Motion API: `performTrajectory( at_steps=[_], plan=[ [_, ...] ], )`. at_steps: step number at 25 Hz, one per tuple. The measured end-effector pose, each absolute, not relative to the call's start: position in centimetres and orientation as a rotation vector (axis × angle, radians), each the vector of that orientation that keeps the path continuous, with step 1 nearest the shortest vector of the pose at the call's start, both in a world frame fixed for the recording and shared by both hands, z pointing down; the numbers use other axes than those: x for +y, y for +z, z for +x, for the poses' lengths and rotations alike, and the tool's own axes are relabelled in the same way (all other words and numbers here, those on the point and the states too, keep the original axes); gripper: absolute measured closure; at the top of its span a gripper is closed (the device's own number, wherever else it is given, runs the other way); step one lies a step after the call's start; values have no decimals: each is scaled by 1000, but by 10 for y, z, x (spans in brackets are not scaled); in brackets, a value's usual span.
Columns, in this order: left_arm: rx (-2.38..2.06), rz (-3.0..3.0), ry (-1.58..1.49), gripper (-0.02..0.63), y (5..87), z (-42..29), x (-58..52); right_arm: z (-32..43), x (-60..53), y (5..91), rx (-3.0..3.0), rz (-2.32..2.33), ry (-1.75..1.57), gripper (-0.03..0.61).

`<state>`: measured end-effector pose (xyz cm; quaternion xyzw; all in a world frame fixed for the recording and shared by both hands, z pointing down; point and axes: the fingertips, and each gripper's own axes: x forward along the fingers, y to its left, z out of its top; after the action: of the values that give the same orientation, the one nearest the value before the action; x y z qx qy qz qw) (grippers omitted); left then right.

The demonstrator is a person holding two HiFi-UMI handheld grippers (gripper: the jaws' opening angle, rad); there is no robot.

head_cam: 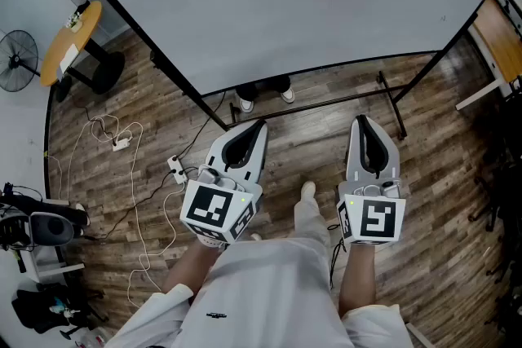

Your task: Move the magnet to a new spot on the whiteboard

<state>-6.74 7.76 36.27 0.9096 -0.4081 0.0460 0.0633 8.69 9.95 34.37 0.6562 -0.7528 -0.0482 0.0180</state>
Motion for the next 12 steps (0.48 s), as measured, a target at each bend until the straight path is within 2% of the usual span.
performTrajectory(
  at_steps=[7, 12],
  plan=[
    [-1202, 2748, 154, 612, 372, -161, 160, -15, 190, 359, -2339, 2027, -87, 572],
    [-1232, 2730, 81, 612, 362, -178, 185, -27, 218, 343, -2349, 2027, -140, 571]
  ],
)
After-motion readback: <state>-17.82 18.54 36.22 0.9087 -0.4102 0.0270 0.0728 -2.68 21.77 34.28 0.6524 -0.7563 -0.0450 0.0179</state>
